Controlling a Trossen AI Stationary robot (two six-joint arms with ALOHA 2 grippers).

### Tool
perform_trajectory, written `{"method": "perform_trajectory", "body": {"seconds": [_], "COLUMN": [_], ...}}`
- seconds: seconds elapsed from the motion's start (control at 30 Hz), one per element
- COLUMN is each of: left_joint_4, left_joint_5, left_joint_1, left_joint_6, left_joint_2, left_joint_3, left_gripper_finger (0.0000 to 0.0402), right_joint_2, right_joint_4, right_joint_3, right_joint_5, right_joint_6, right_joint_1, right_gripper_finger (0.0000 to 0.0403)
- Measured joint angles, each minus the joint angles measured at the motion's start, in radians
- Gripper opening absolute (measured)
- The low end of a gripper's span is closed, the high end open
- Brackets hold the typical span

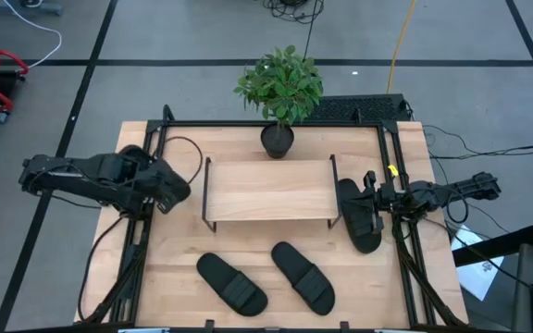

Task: Pick and place slides into the shelf
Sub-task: Put the top left black slide on the shelf

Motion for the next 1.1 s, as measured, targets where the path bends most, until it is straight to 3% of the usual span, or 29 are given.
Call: {"method": "perform_trajectory", "body": {"seconds": [0.33, 0.53, 0.6, 0.83, 0.97, 1.1], "left_joint_4": [-0.097, 0.071, 0.184, 0.584, 0.656, 0.667], "left_joint_5": [-0.195, -0.217, -0.15, 0.252, 0.501, 0.67], "left_joint_1": [0.043, 0.073, 0.08, 0.113, 0.14, 0.185], "left_joint_6": [0.124, 0.366, 0.486, 0.841, 0.977, 1.02], "left_joint_2": [0.0, 0.022, 0.038, 0.151, 0.248, 0.362], "left_joint_3": [0.234, 0.394, 0.429, 0.447, 0.447, 0.482], "left_gripper_finger": [0.0001, 0.0001, 0.0001, 0.0001, 0.0001, 0.0001], "right_joint_2": [0.0, 0.0, 0.0, 0.0, 0.0, 0.0], "right_joint_4": [0.004, 0.004, 0.004, 0.003, 0.003, 0.003], "right_joint_3": [0.0, 0.0, 0.0, 0.0, 0.0, 0.0], "right_joint_5": [0.001, 0.001, 0.001, 0.002, 0.002, 0.002], "right_joint_6": [-0.002, -0.003, -0.004, -0.008, -0.008, -0.007], "right_joint_1": [0.0, 0.0, 0.0, 0.0, 0.0, 0.0], "right_gripper_finger": [0.0, 0.0, 0.0, 0.0, 0.0, 0.0]}}
